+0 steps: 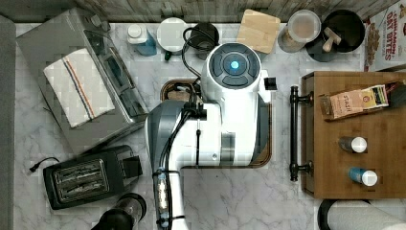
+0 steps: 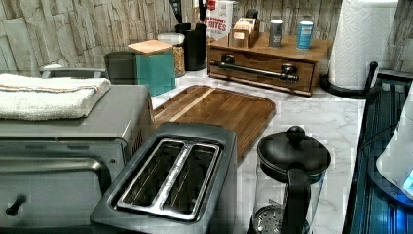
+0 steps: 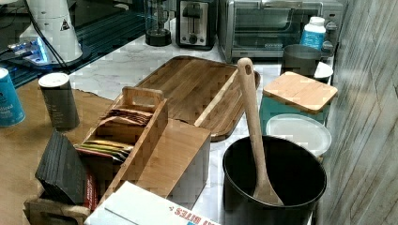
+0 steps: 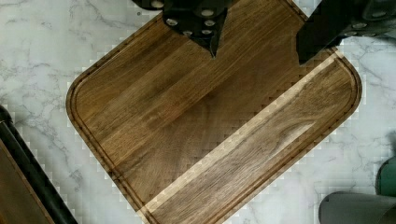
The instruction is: Open the drawer.
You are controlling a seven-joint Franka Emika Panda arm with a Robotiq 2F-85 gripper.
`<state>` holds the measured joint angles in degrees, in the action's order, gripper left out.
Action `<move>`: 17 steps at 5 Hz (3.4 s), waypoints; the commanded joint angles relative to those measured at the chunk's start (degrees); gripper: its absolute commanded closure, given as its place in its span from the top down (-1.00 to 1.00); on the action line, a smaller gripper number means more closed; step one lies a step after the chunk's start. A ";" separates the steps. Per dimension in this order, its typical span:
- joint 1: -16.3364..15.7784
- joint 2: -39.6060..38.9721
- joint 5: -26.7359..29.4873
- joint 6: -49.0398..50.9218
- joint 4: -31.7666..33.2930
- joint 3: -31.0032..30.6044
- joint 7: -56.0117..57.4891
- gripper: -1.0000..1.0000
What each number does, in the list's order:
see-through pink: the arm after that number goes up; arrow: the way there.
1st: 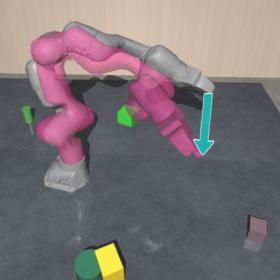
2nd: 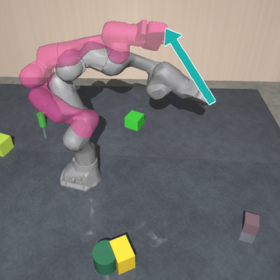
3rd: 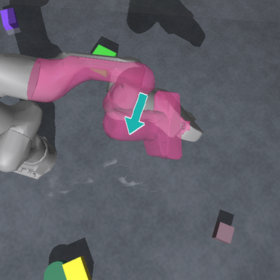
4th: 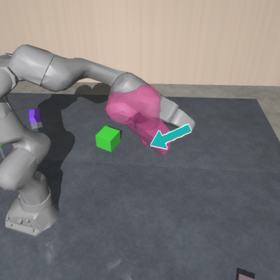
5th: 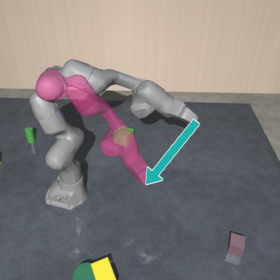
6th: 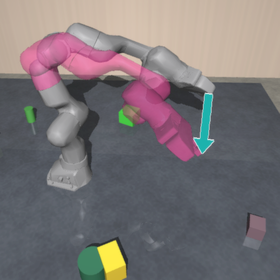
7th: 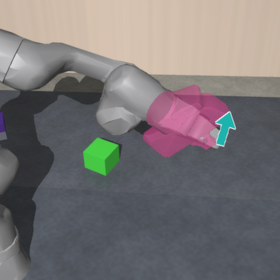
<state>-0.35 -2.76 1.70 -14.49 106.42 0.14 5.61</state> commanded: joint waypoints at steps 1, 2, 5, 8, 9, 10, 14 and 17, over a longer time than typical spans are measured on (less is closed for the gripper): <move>-0.01 0.00 0.32 0.00 0.03 0.01 0.02 1.00; 0.80 4.58 -0.44 -6.54 8.19 0.56 13.19 1.00; 5.55 10.44 -4.99 -18.90 21.70 5.93 40.62 1.00; 9.82 4.80 -7.51 -24.30 19.57 9.52 50.00 1.00; 9.73 4.41 -9.20 -29.42 22.01 10.73 50.42 1.00; 10.66 5.18 -9.85 -33.44 25.30 9.80 49.38 1.00; 12.47 -1.46 -10.48 -46.70 26.55 10.39 55.79 1.00; 13.78 -6.49 -7.56 -49.72 27.16 10.78 53.23 1.00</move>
<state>12.46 -10.85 -6.46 -64.57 133.39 10.23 58.41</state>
